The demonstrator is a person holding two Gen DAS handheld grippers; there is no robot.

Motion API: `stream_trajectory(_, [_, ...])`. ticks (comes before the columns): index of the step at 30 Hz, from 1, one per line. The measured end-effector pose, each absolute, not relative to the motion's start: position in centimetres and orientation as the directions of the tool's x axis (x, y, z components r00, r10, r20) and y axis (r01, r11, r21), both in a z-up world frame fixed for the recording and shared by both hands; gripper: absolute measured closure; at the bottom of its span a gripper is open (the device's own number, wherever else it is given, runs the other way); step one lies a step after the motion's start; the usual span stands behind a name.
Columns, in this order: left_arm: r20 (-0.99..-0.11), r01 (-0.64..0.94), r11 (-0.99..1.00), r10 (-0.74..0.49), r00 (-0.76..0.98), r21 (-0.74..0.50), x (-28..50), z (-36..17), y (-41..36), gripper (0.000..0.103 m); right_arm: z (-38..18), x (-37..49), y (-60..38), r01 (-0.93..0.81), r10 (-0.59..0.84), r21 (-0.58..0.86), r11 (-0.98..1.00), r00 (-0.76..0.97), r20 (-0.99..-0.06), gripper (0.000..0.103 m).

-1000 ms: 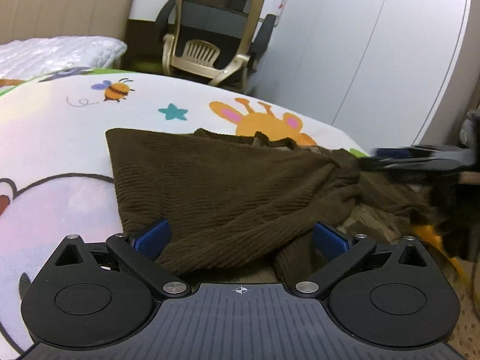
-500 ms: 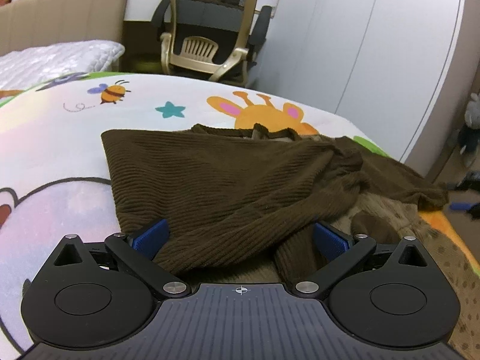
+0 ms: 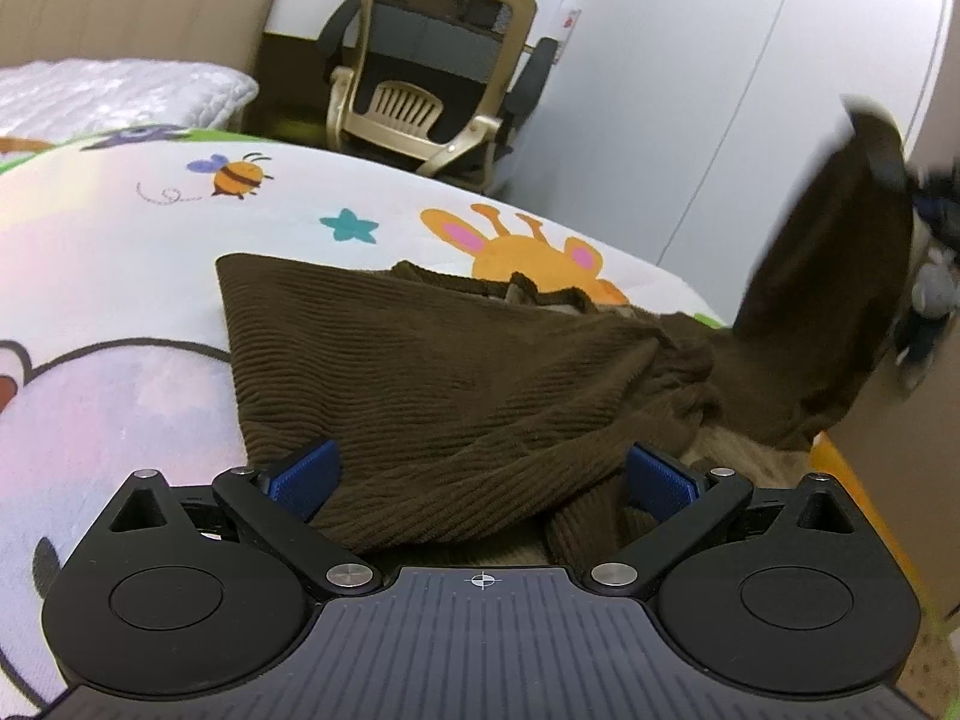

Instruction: Fold clothes

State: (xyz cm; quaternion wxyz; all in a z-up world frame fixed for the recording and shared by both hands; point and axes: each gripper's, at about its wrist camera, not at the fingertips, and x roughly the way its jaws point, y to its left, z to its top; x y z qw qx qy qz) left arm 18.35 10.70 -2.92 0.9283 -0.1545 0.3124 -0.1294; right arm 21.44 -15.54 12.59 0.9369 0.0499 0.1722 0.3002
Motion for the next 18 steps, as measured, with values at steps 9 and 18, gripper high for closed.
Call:
stream_trajectory(9, [-0.491, 0.114, 0.826, -0.432, 0.757, -0.552, 16.4, -1.3, 14.4, 0.0, 7.7, 22.2, -7.2, -0.711, 0.747, 0.275, 0.647, 0.52, -0.414, 0.06])
stream_trajectory(18, [-0.454, 0.073, 0.725, -0.502, 0.736, -0.685, 17.0, -0.2, 15.5, 0.0, 8.1, 20.0, -16.5, -0.559, 0.614, 0.253, 0.789, 0.719, -0.326, 0.023])
